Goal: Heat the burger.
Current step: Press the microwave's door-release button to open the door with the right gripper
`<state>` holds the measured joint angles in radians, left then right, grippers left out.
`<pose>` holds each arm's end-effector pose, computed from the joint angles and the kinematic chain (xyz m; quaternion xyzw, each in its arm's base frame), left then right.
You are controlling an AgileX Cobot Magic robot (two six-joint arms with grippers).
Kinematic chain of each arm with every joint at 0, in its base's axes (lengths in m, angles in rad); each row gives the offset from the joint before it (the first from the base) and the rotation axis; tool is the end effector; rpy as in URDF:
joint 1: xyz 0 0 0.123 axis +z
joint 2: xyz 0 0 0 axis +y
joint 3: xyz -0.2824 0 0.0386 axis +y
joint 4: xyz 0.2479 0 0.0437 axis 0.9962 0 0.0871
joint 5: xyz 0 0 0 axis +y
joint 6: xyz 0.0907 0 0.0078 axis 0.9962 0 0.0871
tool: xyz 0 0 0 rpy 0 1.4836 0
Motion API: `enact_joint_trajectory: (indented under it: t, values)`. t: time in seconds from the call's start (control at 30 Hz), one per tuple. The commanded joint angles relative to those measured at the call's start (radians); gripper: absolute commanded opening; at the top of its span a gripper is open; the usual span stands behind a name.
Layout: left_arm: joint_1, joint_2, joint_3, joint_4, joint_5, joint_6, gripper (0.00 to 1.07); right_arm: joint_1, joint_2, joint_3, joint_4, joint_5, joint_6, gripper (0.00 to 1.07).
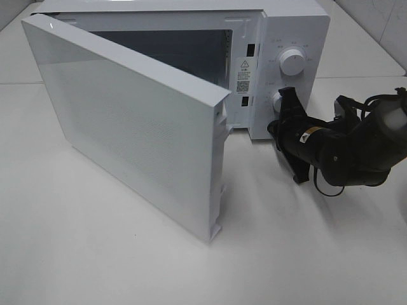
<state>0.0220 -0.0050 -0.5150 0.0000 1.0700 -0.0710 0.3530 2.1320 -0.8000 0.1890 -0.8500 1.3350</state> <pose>-0.0078 -0.0002 0.2805 -0.0395 0.8495 -0.0129 0.5259 0.3487 0.1148 0.0755 0.4709 0.6875 0.3964 0.3852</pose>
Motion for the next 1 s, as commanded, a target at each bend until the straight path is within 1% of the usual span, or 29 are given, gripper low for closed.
enact_joint_trajectory:
  t: [0.03, 0.5, 0.83, 1.0]
  values:
    - [-0.002, -0.017, -0.001, -0.007, 0.001, -0.001, 1.02, -0.024, -0.025, -0.027, 0.023, -0.17, 0.014, 0.0]
    - [-0.002, -0.017, -0.001, -0.007, 0.001, -0.001, 1.02, 0.021, -0.033, 0.048, 0.026, -0.149, 0.055, 0.0]
    - [-0.002, -0.017, -0.001, -0.007, 0.001, -0.001, 1.02, 0.021, -0.033, 0.094, 0.019, -0.15, 0.055, 0.0]
    - [-0.002, -0.017, -0.001, -0.007, 0.001, -0.001, 1.02, 0.021, -0.044, 0.141, 0.005, -0.159, 0.082, 0.0]
